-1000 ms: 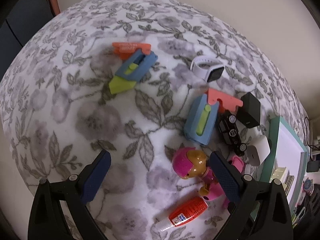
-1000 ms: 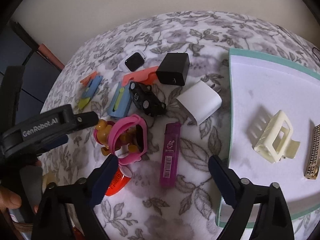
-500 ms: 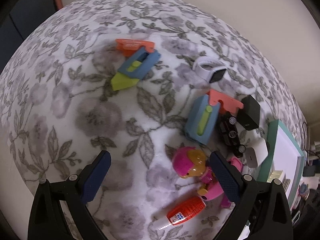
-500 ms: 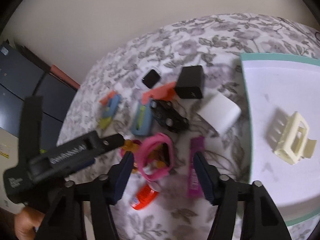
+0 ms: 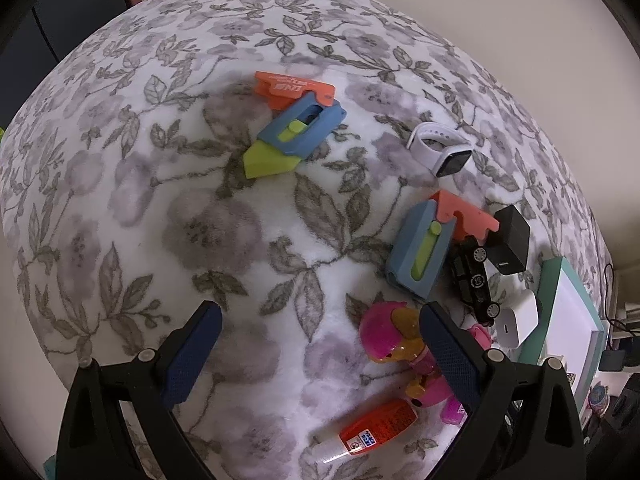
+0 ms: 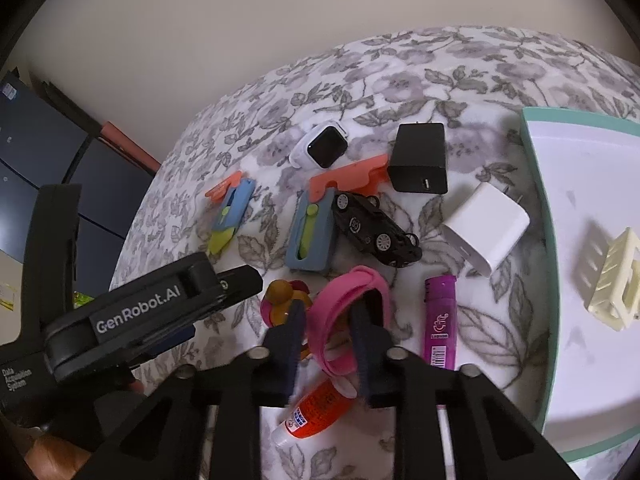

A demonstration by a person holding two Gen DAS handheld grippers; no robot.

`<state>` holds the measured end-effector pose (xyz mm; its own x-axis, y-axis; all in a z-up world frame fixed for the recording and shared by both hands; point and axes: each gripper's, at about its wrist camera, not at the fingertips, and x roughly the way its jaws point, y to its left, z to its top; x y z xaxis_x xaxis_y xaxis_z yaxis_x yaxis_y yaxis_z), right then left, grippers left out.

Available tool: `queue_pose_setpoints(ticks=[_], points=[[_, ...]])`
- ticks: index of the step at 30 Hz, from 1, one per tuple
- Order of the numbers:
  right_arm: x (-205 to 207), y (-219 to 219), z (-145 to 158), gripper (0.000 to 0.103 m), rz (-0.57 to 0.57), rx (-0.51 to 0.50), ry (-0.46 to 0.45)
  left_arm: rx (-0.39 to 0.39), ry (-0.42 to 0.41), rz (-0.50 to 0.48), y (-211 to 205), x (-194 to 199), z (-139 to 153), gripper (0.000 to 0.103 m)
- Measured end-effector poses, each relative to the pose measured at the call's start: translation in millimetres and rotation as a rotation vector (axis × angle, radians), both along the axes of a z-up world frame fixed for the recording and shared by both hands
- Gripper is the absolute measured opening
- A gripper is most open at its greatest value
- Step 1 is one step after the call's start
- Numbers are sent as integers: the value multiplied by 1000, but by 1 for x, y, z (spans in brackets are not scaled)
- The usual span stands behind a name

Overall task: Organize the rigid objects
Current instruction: 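Grasp the pink watch band with the right tool, then grasp the pink-helmet toy dog with the left tool while the right tool lifts the band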

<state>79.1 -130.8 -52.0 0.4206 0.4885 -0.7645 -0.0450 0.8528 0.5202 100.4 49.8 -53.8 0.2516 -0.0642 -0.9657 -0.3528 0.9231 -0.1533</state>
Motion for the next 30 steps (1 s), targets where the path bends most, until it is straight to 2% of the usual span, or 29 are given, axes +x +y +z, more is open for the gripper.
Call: queue_pose_setpoints(ticks=[2, 8, 23, 30], points=[[-1, -4, 0, 16, -4, 17, 2, -5, -2, -8, -3, 1, 1, 99], [-3, -18, 4, 11, -21, 32, 4, -3, -7, -53, -14, 4, 2, 99], [-12, -72, 25, 11, -152, 110, -9, -21, 27, -184, -46, 0, -7, 99], [-16, -91, 32, 11, -196, 139, -20, 17, 47, -288, -70, 0, -15, 99]])
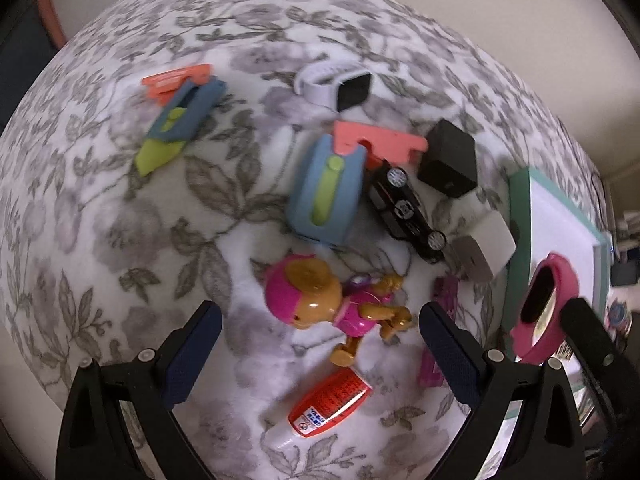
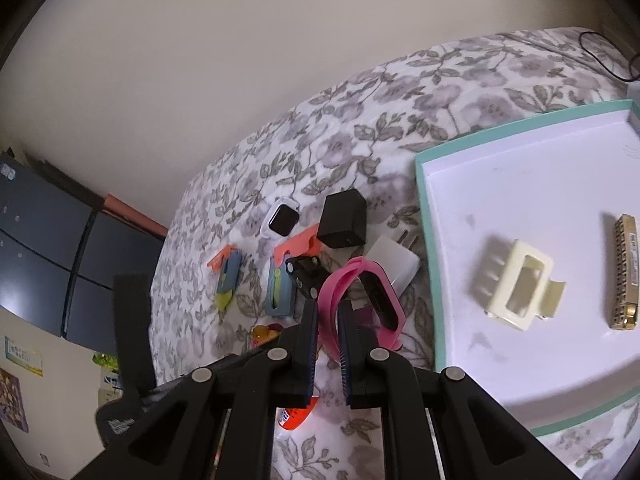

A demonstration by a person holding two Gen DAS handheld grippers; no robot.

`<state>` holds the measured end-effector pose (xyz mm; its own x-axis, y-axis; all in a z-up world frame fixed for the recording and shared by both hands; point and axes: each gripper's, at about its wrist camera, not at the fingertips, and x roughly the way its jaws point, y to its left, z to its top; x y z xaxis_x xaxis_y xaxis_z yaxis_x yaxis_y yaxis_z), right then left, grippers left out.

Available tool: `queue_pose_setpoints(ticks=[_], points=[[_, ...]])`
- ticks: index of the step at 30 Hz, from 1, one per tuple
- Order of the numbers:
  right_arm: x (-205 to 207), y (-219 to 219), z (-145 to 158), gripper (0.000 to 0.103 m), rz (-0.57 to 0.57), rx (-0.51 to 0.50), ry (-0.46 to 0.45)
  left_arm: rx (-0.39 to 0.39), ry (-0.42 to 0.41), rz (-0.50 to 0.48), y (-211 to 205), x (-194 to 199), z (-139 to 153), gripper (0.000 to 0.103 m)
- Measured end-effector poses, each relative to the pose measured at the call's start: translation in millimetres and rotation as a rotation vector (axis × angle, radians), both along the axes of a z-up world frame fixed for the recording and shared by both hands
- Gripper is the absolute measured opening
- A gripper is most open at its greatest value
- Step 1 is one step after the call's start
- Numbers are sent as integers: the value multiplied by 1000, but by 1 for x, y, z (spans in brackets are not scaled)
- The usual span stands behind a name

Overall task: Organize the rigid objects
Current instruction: 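Grasp the pink-helmet toy dog with the left tool while the right tool lifts the band, then carry the toy dog with the left tool into the tray while the right tool carries the band there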

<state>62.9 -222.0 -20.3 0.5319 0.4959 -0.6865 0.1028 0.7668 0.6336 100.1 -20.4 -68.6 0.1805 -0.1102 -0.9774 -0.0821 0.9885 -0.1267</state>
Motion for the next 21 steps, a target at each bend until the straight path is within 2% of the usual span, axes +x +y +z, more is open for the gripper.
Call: queue_pose_setpoints(ticks=[6, 9, 10, 11, 12, 21], points=[[-1, -5, -1, 11, -9, 9, 8, 96, -9, -64, -15, 1, -11, 99], [-2, -7, -1, 11, -11, 12, 8, 73, -9, -64, -15, 2, -15, 98], [-2, -7, -2, 11, -12, 13, 8, 63, -12, -62, -14, 1, -14, 94], [-2, -7, -2, 11, -12, 14, 9, 49, -17, -61, -13, 1, -13, 81], [-2, -7, -2, 11, -13, 14, 9, 41, -17, -60, -13, 1, -13, 77], [-2, -12, -4, 11, -28, 24, 21, 27, -23, -71, -12, 0, -10, 77]])
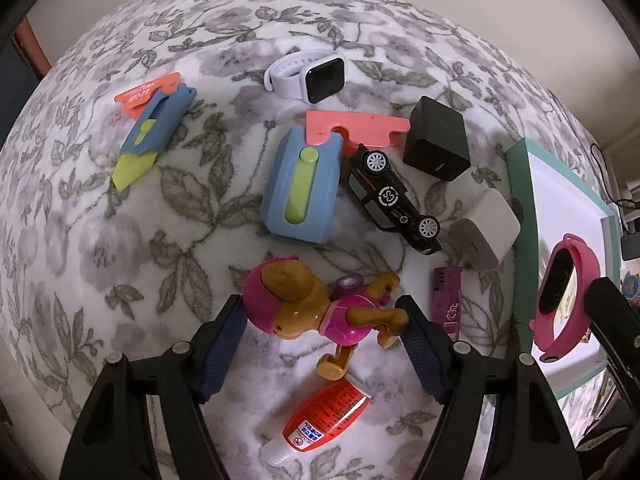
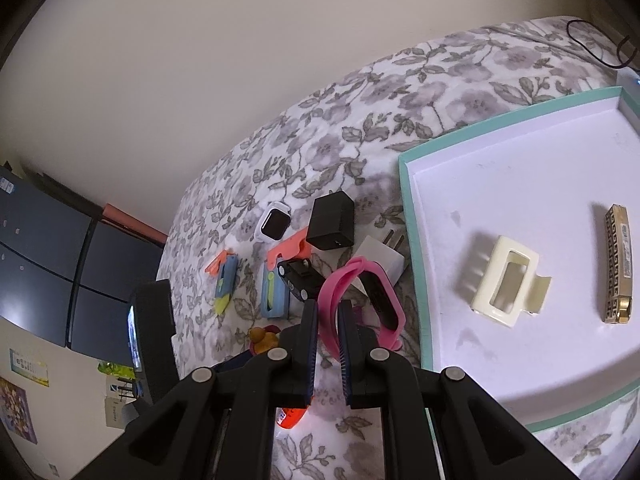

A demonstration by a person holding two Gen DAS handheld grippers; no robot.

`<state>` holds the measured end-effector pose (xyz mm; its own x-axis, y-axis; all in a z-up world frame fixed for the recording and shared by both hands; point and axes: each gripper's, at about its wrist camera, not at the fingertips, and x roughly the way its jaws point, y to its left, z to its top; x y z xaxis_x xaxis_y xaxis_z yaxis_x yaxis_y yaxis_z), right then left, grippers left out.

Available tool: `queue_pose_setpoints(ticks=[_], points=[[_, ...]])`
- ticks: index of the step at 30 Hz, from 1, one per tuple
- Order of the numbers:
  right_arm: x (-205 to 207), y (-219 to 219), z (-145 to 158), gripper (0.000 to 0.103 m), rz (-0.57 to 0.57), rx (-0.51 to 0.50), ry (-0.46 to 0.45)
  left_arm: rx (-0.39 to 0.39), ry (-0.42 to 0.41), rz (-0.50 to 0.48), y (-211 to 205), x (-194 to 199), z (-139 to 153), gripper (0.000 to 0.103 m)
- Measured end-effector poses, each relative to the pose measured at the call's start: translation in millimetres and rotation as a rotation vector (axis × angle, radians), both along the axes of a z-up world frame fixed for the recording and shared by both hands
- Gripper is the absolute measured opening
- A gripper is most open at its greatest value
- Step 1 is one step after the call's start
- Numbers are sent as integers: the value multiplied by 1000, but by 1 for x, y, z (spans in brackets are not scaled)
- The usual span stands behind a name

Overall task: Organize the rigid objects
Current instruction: 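Carry the toy dog with the left tool into the tray while the right tool carries the band there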

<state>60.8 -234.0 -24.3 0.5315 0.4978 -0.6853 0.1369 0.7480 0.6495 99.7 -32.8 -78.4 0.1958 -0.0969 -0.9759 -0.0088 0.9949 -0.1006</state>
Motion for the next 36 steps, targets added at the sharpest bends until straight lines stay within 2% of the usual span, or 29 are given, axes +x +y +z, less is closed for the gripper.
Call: queue_pose_setpoints(ticks=[4, 6, 8, 12, 15, 18, 22, 25, 30, 33, 36], points=[[-1, -4, 1, 11, -15, 5, -1, -21, -41, 3, 4, -2, 19, 77], [-2, -7, 5, 11, -25, -6, -11, -3, -84, -5, 1, -3, 31, 77], [-4, -10, 11, 11, -34, -39, -18, 10, -114, -16, -3, -4, 41, 77], [-7, -20, 19, 11, -68, -136, -20, -10, -155, -40, -14, -7, 55, 77], [-10, -40, 20, 11, -123, -159, -17, -17, -172, -67, -30, -2, 62, 77], [-14, -63, 19, 11, -183, -174, -4, -60, -181, -82, -47, 1, 71, 77], [-20, -95, 18, 11, -282, -298, 35, -74, -186, -125, -75, 0, 79, 77], [-26, -121, 14, 11, -351, -300, 63, -77, -190, -180, -102, -1, 84, 77], [-37, -155, 6, 11, -432, -275, 98, -111, -189, -285, -148, -10, 85, 77], [-41, -166, 3, 11, -457, -286, 113, -94, -181, -342, -169, -22, 74, 77], [-45, -175, -1, 11, -483, -303, 134, -80, -137, -373, -180, -29, 55, 77]])
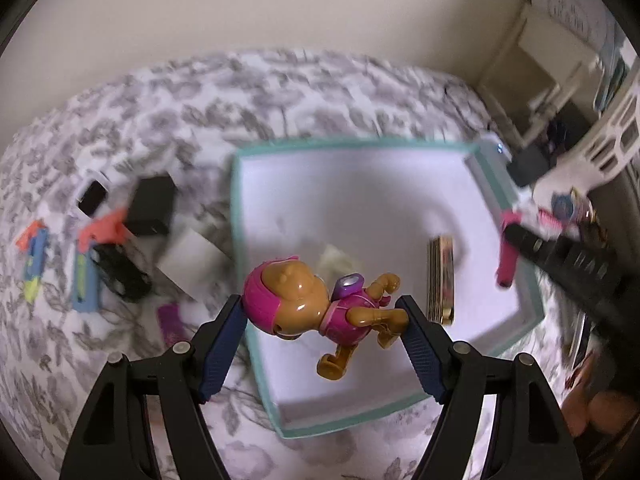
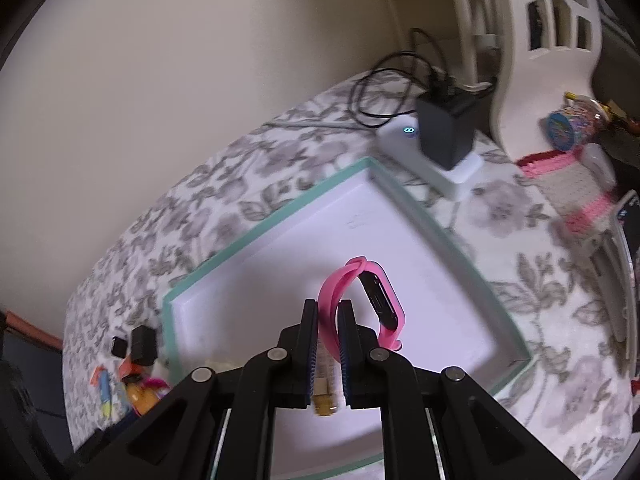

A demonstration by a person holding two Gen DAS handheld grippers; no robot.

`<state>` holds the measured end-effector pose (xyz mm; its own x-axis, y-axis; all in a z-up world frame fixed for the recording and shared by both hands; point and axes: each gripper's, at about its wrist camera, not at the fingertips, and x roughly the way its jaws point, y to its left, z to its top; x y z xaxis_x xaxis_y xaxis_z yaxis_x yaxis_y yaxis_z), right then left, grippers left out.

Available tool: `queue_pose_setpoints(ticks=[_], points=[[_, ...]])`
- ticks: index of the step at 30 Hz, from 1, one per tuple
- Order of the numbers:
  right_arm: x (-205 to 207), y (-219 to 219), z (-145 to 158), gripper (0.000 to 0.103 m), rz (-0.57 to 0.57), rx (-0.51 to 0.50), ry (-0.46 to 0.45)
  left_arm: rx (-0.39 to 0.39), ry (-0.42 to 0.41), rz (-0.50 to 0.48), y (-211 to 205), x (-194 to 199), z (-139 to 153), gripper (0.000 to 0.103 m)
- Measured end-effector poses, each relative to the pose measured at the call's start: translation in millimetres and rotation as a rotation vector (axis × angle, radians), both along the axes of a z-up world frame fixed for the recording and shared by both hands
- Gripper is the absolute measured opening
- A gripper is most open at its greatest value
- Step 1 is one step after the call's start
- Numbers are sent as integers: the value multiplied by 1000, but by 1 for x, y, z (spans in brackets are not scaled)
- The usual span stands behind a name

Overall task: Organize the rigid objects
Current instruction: 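Carry the toy dog with the left tool into the tray while the right tool carries the band there, then open the left tool to drop the toy dog while the right tool releases the band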

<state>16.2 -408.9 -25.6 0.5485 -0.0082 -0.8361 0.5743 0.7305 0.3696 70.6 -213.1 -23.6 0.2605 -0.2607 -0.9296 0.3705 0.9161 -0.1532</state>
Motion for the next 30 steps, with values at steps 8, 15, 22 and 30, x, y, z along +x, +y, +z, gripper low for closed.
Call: queue_pose_setpoints(ticks=[8, 15, 22, 30], points=[[0, -4, -25, 11, 3, 28, 73, 30, 108, -12, -3, -6, -28, 77], [3, 4, -35, 11, 28, 12, 99, 40, 129, -17, -6, -8, -40, 76], [5, 8, -41, 11, 47, 26, 105, 30, 80, -11, -9, 3, -40, 76], [8, 11, -43, 11, 59, 18, 95, 17, 33, -20, -11, 13, -43, 76]])
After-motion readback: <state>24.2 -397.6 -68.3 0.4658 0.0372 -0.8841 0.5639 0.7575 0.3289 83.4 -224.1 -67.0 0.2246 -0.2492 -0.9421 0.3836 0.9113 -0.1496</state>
